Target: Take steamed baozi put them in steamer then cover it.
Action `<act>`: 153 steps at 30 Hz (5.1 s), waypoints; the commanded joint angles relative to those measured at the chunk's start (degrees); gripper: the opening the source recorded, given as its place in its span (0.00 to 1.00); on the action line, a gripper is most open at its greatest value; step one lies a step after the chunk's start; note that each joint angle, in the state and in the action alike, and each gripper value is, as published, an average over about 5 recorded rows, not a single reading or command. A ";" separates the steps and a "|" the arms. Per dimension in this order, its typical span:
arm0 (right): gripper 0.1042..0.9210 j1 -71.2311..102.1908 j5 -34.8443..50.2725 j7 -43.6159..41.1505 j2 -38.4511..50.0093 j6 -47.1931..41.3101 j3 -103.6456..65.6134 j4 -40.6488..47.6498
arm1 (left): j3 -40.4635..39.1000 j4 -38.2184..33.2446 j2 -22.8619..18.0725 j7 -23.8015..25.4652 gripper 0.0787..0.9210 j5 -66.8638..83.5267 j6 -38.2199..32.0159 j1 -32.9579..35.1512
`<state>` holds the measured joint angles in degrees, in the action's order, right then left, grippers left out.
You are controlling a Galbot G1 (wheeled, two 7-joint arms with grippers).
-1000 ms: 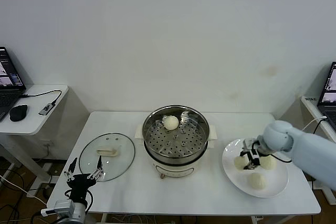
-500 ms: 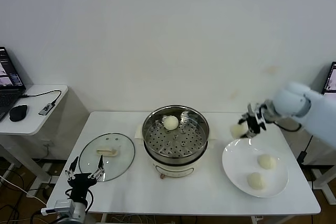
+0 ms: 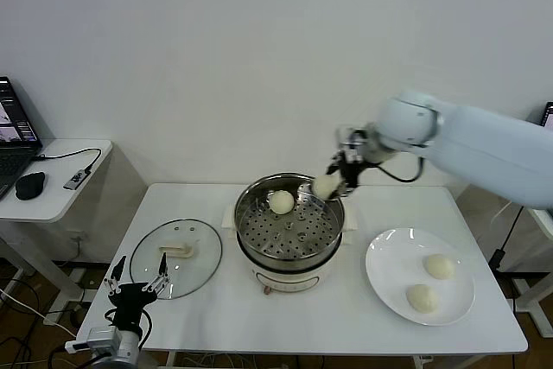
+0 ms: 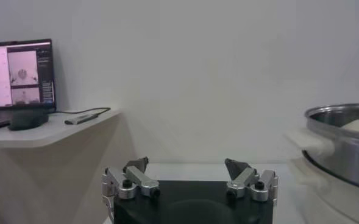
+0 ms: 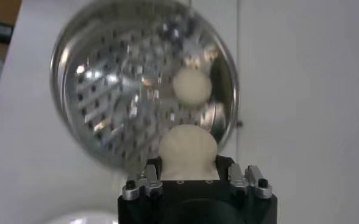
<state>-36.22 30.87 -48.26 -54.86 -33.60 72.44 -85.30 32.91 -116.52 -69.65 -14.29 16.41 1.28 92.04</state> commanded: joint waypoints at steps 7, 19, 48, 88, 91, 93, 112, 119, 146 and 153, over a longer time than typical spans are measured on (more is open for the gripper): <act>0.56 7.54 4.41 5.19 -17.98 -5.99 2.18 8.70 | -0.11 0.70 -0.65 0.01 0.88 -0.15 -0.10 -0.64; 0.56 11.64 1.74 5.96 -20.74 -6.65 1.74 13.36 | 0.00 0.50 -0.67 0.04 0.88 -0.16 -0.19 -0.69; 0.88 -4.57 -14.97 -19.36 18.51 8.00 1.83 -8.32 | -0.64 -0.58 -0.46 -0.03 0.88 -0.55 0.06 -0.74; 0.88 56.33 -38.05 -12.95 36.66 19.15 -39.31 -8.43 | -1.90 -0.29 -2.04 -0.01 0.88 -2.89 0.00 0.44; 0.88 56.65 -38.39 -12.58 35.21 18.88 -39.20 -7.82 | -1.82 -0.19 -2.06 -0.01 0.88 -2.88 0.00 0.39; 0.88 56.83 -39.12 -12.24 34.40 18.87 -39.16 -7.35 | -1.80 -0.08 -2.06 0.01 0.88 -2.88 -0.01 0.35; 0.80 58.40 -42.11 -10.15 30.73 17.76 -39.21 -4.04 | -1.80 0.59 -2.41 0.01 0.88 -2.88 -0.11 -0.01; 0.68 58.88 -42.31 -10.11 30.66 17.47 -39.64 -4.07 | -1.96 0.58 -2.54 -0.01 0.88 -2.90 -0.11 -0.14; 0.60 8.88 -22.37 -15.28 30.69 15.36 -16.82 -6.00 | -2.85 -0.05 -1.67 -0.04 0.88 -2.56 0.03 -0.68; 0.60 -3.55 -16.22 -11.38 20.74 15.41 -7.80 -5.35 | -2.70 -0.41 -1.46 -0.05 0.88 -2.42 0.09 -0.48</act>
<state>-19.06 6.04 -61.97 -25.29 -17.91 52.54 -90.88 30.12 -116.83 -71.14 -14.34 13.98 1.35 91.41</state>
